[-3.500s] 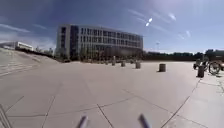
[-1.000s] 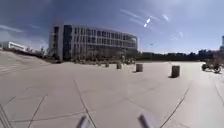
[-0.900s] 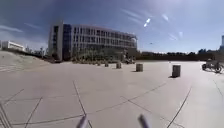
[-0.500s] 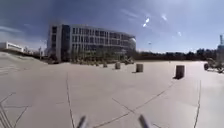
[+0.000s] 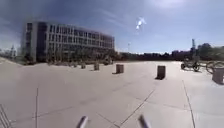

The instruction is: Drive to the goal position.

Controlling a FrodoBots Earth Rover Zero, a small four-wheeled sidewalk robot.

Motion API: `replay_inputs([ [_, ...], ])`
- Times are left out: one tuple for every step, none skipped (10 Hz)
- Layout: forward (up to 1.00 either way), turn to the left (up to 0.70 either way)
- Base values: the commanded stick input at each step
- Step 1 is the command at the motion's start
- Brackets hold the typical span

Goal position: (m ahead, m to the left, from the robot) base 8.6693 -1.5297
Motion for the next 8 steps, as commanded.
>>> replay_inputs([
  [0.7,-0.35],
  [0.7,-0.35],
  [0.7,-0.35],
  [0.7,-0.35],
  [0.7,-0.3],
  [0.7,-0.25],
  [0.7,-0.2],
  [0.7,-0.14],
])
